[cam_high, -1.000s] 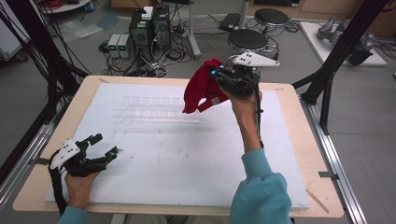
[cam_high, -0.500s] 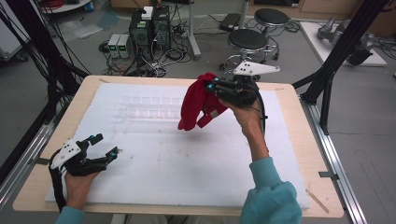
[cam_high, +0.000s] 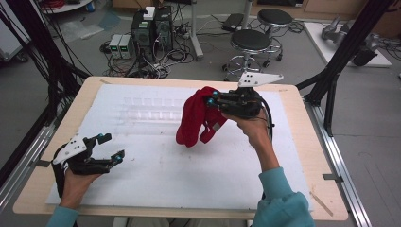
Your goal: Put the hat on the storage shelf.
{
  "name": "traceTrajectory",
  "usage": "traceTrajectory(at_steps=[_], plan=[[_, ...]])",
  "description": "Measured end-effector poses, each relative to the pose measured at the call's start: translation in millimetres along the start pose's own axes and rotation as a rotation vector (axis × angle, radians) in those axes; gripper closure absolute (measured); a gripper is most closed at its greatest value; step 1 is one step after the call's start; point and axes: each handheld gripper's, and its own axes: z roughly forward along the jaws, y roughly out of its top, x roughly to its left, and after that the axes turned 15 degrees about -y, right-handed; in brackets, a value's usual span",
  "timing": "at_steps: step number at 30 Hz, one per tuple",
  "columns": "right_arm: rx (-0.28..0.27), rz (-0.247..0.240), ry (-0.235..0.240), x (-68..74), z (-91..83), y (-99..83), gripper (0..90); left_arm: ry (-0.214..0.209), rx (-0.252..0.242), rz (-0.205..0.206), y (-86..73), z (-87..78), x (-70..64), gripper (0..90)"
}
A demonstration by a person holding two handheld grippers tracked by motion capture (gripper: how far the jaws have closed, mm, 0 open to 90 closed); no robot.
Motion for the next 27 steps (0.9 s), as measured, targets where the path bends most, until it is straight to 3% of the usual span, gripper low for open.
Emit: traceTrajectory(at_steps=[4,5,6,9,11,13,22,23,27], plan=[[-0.01,-0.003,0.048,3.0,0.0,0.1,86.0,-0.051,-0.002,0.014,16.5,5.3,-4.1,14.5],[-0.008,-0.007,0.086,5.7,0.9,-0.2,86.0,-0.086,-0.007,0.014,24.7,8.7,-6.7,14.5],[-0.008,-0.007,0.086,5.7,0.9,-0.2,86.0,-0.086,-0.007,0.014,24.7,8.7,-6.7,14.5],[0.023,-0.039,0.136,12.9,6.6,-2.1,85.9,-0.181,0.002,0.013,38.8,19.0,-12.7,14.5],[0.037,-0.047,0.141,15.4,8.2,-2.4,85.9,-0.202,0.0,0.013,41.9,21.9,-14.3,14.3],[0.06,-0.071,0.156,20.5,13.3,-3.9,85.9,-0.25,0.001,0.012,52.5,31.2,-18.5,13.5],[0.081,-0.091,0.188,28.8,21.9,-4.7,85.8,-0.333,-0.009,0.021,86.0,53.1,-27.3,11.7],[0.085,-0.093,0.191,30.0,23.3,-5.0,85.9,-0.359,-0.002,0.017,93.7,58.6,-29.6,9.9],[0.095,-0.101,0.198,32.1,25.7,-5.3,85.8,-0.385,0.005,0.025,103.1,67.2,-34.3,9.7]])
